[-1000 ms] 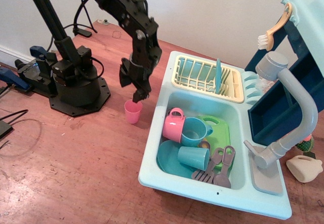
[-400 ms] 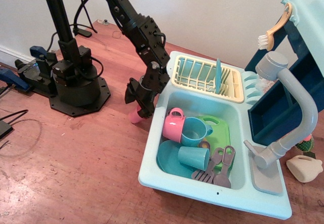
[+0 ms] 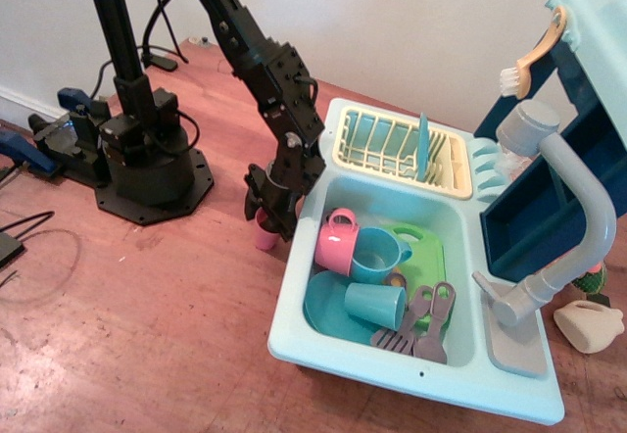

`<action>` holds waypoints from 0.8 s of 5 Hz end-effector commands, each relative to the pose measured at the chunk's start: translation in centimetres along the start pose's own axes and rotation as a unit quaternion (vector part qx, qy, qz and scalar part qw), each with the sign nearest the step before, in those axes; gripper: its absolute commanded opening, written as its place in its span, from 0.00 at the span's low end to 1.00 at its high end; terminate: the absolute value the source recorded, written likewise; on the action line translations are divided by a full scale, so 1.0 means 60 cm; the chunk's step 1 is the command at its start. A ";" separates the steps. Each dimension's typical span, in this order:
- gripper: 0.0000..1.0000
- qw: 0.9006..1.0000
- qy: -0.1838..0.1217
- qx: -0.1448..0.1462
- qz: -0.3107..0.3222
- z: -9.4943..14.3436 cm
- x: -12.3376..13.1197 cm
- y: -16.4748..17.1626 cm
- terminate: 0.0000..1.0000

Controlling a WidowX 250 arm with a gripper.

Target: Put cup from anywhere into sink

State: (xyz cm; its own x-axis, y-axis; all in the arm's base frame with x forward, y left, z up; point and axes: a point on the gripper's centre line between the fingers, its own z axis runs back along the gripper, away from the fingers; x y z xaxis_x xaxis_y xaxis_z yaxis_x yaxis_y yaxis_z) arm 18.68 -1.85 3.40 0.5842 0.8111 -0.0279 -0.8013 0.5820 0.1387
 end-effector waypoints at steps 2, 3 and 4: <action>0.00 0.999 -0.010 -0.044 -0.010 0.007 -0.002 -0.011 0.00; 0.00 0.998 -0.016 -0.057 0.007 0.050 -0.020 0.042 0.00; 0.00 0.996 -0.072 -0.039 0.024 0.125 -0.019 0.112 0.00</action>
State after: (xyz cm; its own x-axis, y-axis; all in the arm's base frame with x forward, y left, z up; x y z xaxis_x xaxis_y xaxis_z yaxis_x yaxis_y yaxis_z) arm 13.54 0.97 14.40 0.5662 0.8140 0.1295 -0.8235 0.5520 0.1307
